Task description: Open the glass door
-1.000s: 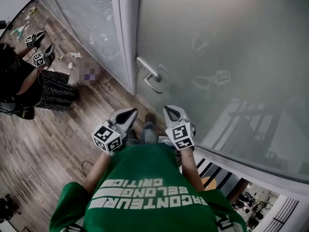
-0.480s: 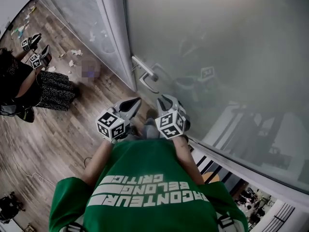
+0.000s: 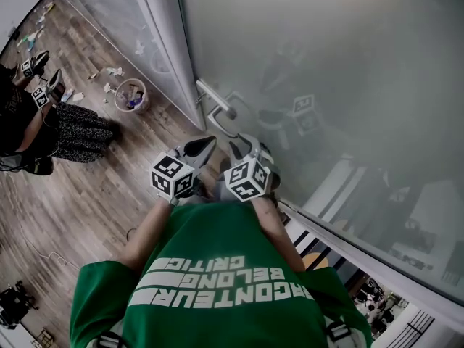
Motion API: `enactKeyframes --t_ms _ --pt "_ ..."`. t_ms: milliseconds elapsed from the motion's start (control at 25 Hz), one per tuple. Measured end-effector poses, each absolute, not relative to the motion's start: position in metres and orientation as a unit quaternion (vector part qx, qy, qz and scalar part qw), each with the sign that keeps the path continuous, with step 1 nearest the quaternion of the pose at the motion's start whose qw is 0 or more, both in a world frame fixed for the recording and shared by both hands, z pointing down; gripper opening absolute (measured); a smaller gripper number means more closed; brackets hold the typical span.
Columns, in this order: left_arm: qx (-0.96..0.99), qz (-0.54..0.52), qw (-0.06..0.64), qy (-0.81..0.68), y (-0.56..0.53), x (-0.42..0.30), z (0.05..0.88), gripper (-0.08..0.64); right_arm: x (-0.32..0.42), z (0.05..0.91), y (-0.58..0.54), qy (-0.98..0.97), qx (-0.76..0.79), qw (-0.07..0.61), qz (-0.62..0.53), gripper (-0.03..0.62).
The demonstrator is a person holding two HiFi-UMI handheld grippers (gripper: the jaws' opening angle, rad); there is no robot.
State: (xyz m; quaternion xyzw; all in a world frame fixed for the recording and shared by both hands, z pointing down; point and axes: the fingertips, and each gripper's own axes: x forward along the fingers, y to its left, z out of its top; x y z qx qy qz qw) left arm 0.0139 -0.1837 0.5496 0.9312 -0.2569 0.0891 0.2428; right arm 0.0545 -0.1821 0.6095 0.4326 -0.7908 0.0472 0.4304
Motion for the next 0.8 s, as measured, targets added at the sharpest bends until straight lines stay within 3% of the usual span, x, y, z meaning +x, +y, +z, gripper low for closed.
enactKeyframes --t_ms 240,800 --pt "0.931 0.104 0.242 -0.252 -0.194 0.024 0.557 0.017 0.051 0.613 -0.194 -0.783 0.432 0.446 0.031 0.072" --pt "0.93 0.11 0.26 -0.236 -0.198 0.025 0.562 0.017 0.047 0.614 -0.189 -0.774 0.399 0.486 0.074 0.066"
